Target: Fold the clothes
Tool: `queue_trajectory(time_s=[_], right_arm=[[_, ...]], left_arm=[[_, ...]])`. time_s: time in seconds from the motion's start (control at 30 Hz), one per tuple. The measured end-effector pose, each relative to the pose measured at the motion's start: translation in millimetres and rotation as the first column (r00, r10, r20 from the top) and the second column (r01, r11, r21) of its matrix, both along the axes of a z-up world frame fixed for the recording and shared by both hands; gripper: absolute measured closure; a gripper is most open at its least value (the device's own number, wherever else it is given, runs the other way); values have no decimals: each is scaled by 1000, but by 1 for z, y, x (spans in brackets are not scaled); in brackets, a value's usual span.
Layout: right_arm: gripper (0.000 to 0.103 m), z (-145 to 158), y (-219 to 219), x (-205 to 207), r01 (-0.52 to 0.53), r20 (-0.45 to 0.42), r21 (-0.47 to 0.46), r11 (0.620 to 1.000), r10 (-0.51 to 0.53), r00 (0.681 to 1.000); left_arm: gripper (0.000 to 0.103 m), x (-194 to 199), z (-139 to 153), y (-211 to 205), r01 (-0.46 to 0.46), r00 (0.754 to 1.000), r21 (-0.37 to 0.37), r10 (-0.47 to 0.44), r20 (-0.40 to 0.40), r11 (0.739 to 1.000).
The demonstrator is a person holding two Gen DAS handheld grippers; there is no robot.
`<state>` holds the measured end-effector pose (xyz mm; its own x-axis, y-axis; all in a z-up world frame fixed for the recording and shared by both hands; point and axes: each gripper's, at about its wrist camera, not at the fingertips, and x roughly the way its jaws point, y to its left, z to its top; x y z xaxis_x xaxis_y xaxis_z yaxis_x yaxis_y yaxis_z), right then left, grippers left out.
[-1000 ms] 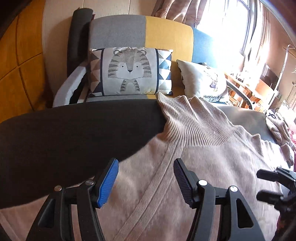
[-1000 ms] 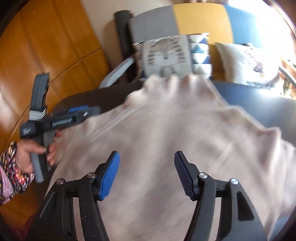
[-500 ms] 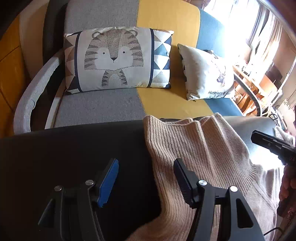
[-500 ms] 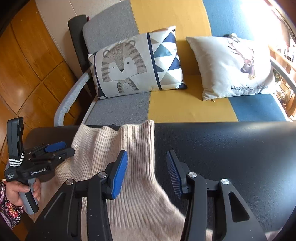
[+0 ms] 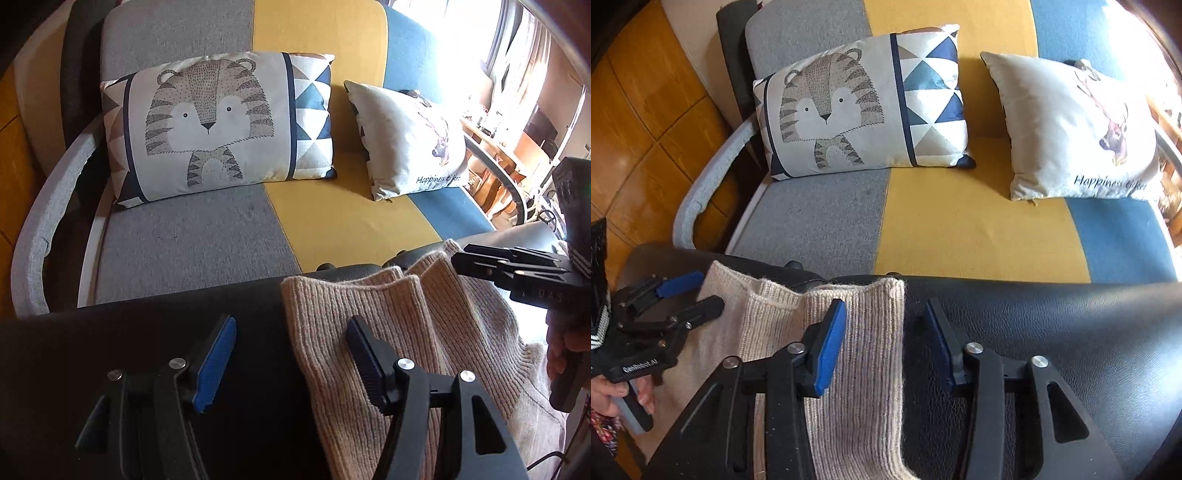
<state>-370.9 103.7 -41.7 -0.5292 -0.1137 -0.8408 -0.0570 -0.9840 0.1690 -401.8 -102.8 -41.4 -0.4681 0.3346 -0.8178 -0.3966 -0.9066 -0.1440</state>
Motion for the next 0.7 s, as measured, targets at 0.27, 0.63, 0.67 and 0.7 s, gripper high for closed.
queue_trajectory(time_s=[0.27, 0.63, 0.67, 0.7], right_arm=[[98, 8, 2, 6, 42, -42, -43, 998, -44, 998], [98, 61, 26, 61, 74, -136, -199, 977, -102, 985], [98, 67, 26, 70, 72, -146, -212, 975, -105, 984], [98, 73, 27, 80, 72, -154, -229, 971, -109, 982]], left_arm=[[89, -2, 8, -3, -10, 1000, 84, 11, -14, 996], [98, 19, 41, -19, 5, 998, 269, 13, -63, 963], [98, 25, 47, -22, 12, 997, 294, 10, -75, 956], [98, 32, 53, -26, 21, 996, 319, 7, -88, 948]])
